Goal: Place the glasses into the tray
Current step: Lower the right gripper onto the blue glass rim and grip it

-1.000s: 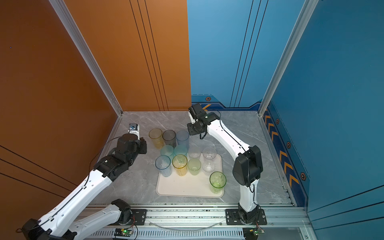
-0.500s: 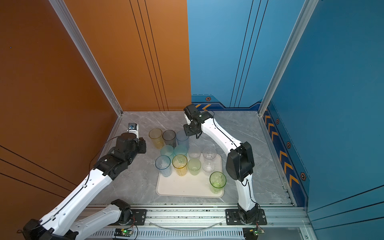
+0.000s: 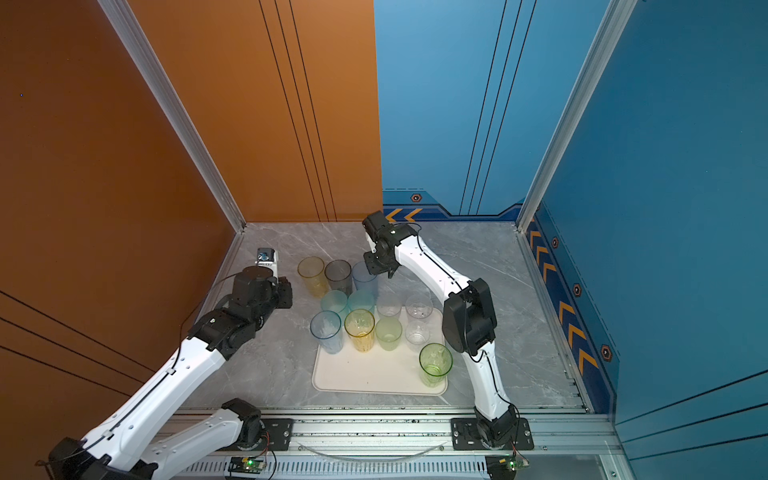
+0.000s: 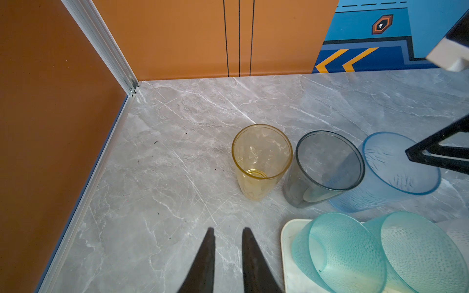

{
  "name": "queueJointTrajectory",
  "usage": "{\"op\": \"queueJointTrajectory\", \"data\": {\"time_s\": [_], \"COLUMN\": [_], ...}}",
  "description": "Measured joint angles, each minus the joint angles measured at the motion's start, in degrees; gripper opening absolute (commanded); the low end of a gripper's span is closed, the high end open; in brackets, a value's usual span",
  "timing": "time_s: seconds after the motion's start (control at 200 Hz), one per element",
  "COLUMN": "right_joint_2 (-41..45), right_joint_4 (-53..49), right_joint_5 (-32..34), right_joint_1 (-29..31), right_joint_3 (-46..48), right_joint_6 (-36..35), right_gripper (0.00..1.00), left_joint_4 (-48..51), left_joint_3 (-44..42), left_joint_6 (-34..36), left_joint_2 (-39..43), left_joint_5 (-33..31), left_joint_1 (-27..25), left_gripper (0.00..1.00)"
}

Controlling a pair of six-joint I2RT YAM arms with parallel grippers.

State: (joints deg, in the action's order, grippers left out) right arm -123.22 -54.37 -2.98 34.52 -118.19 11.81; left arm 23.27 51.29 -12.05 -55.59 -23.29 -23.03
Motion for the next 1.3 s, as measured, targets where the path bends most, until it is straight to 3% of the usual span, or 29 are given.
{"op": "queueJointTrajectory", "data": {"time_s": [0.726, 1.302], "right_joint_2": [-3.3, -4.3], "right_joint_4": [-1.7, -2.1], "right_joint_5": [-0.2, -0.4], "right_joint_1": [0.0, 0.0], "right_joint_3": [-4.3, -4.5], "right_joint_6": [0.0, 0.0], "right_gripper": [0.24, 0.12], "left_joint_4": [-0.6, -0.8], "left_joint_3": [-1.5, -1.8], "left_joint_6": [0.0, 0.0], "left_joint_2": [0.6, 0.6], "left_joint_5": [1.3, 1.8], "left_joint_1": [1.7, 2.1], "left_gripper": [0.21, 0.21]}}
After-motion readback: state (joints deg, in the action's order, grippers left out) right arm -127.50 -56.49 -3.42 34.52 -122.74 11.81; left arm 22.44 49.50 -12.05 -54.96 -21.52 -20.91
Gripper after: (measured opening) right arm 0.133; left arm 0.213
